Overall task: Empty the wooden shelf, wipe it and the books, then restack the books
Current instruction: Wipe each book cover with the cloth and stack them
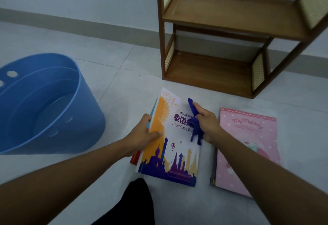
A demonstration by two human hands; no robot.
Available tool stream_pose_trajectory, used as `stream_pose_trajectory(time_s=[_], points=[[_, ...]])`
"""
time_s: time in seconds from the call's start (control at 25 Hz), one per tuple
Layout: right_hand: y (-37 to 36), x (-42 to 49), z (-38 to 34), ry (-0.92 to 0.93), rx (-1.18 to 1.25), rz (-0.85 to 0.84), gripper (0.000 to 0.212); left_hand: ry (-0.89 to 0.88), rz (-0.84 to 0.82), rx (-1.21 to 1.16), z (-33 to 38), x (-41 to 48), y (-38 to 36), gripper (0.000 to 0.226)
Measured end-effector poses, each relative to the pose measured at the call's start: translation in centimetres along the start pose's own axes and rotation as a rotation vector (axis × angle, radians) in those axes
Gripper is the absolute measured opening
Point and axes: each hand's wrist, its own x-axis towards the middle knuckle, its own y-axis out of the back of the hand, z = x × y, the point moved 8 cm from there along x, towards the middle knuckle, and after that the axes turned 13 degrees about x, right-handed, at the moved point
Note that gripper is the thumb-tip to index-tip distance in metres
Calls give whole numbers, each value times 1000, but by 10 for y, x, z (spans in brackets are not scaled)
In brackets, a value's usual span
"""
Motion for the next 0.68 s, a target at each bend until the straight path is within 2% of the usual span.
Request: stream_pose_trajectory(time_s=[0.08, 0.2, 0.4, 0.6, 0.68], points=[[-1, -15, -5, -228, 385, 26, 32, -84, 32, 14, 25, -13, 6, 31], [-12, -54, -36, -300, 511, -25, 27, -170, 70, 127, 71, -36, 22, 26], [-43, -115, -120, -184, 570, -152, 24, -344, 164, 294, 150, -90, 60, 24], [-60, -187, -238, -4, 475, -281, 46, -651, 474, 676, 250, -159, 82, 21], [-62, -223, -277, 74, 377, -313, 47, -774, 589, 807, 285, -187, 78, 21]])
